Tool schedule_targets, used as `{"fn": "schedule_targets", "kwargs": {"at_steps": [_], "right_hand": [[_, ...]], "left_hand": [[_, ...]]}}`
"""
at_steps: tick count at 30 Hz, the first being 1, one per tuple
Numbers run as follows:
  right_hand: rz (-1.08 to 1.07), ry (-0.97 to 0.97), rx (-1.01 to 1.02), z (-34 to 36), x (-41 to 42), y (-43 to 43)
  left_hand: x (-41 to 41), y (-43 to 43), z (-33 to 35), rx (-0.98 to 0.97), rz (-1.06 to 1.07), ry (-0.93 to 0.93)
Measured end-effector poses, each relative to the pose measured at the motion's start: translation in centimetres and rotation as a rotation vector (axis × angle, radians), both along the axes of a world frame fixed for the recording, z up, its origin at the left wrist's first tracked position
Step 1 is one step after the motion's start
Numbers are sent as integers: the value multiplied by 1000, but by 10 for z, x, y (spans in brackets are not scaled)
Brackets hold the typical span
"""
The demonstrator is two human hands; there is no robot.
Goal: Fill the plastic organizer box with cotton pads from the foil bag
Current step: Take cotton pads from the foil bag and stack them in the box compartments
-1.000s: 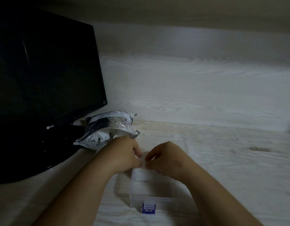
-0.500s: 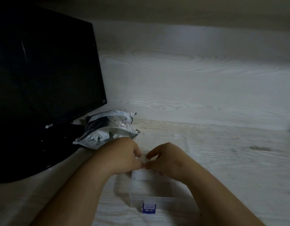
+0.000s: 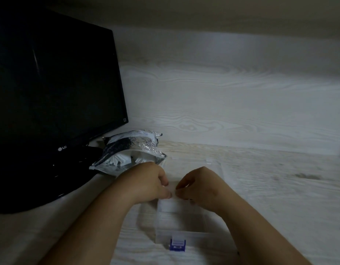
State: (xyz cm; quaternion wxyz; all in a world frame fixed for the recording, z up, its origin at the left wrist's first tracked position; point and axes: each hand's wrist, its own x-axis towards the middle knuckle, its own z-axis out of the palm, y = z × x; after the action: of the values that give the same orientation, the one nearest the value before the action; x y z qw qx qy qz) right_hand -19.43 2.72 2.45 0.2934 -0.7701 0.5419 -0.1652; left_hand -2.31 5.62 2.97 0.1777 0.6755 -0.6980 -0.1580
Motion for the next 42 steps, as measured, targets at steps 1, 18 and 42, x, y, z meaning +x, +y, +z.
{"fn": "schedule_targets", "kwargs": {"at_steps": [1,18,42], "right_hand": [[0,3,-1,0,0,0],[-52,-49,-210,5,-8,2],[-53,-45,-210,5,-7,3]], "left_hand": [[0,0,0,0,-3,-2],[34,-12,-3,-163,221,70],[48,-3,-4,48,82,-168]]}}
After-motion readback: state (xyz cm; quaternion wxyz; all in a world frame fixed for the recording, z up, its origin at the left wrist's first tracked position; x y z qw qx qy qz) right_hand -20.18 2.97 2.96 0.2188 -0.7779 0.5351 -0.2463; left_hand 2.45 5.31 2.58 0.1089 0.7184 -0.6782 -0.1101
